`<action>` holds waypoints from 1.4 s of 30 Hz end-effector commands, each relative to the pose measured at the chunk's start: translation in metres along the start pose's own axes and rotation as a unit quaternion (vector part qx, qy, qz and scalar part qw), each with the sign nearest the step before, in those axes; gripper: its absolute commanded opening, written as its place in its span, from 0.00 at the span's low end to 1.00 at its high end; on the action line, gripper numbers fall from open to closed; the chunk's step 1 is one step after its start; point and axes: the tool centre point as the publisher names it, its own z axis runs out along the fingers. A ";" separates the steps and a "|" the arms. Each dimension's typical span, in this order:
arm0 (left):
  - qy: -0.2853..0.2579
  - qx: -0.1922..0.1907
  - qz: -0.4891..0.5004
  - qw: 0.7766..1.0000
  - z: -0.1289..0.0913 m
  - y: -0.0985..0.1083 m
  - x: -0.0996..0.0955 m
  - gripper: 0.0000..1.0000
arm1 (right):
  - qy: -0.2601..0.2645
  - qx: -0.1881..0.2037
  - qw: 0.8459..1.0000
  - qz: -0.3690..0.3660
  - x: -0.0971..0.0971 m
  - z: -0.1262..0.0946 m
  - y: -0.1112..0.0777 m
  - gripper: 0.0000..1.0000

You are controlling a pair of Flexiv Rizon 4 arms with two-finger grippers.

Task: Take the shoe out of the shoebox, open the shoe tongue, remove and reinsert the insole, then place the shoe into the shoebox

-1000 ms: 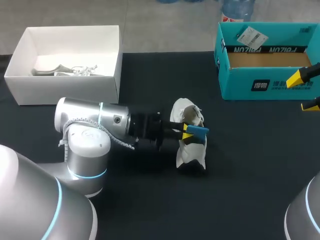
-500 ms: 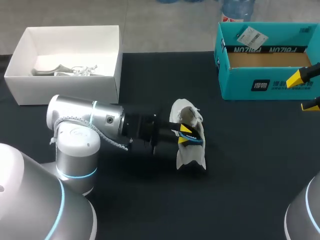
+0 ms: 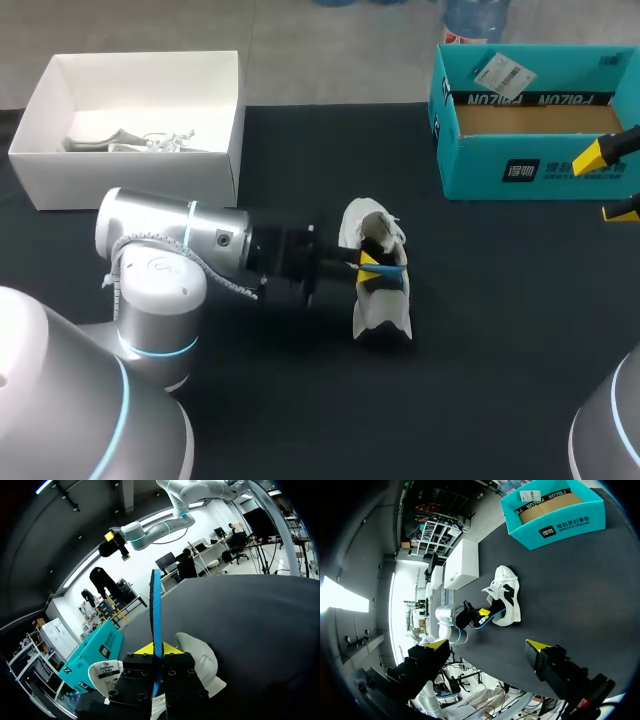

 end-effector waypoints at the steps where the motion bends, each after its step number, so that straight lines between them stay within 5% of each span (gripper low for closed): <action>1: -0.003 -0.009 -0.003 1.000 0.012 0.009 -0.004 0.00 | -0.001 0.000 1.000 0.000 0.000 0.000 0.000 1.00; 9: -0.022 -0.024 -0.015 0.999 0.011 0.020 -0.008 0.00 | -0.001 0.000 1.000 0.000 0.000 0.000 0.000 1.00; 10: -0.022 -0.023 -0.015 0.999 0.008 0.017 -0.007 0.22 | -0.001 0.000 1.000 0.000 0.000 0.000 0.000 1.00; 11: -0.022 -0.022 -0.015 0.999 0.005 0.014 -0.006 0.34 | -0.001 0.000 1.000 0.000 0.000 0.000 0.000 1.00; 14: -0.022 -0.011 -0.007 1.000 -0.002 0.005 -0.004 0.38 | -0.001 0.000 1.000 0.000 0.000 0.000 0.000 1.00; 25: -0.001 0.007 0.005 1.000 -0.006 -0.012 0.004 0.25 | -0.001 0.000 1.000 0.000 0.000 0.000 0.000 1.00; 29: 0.015 0.001 0.003 1.000 0.003 -0.008 0.009 0.00 | -0.001 0.000 1.000 0.000 0.000 0.000 0.000 1.00; 42: -0.005 -0.028 0.027 0.999 0.017 0.017 -0.003 0.00 | -0.001 0.000 1.000 0.000 0.000 0.000 0.000 1.00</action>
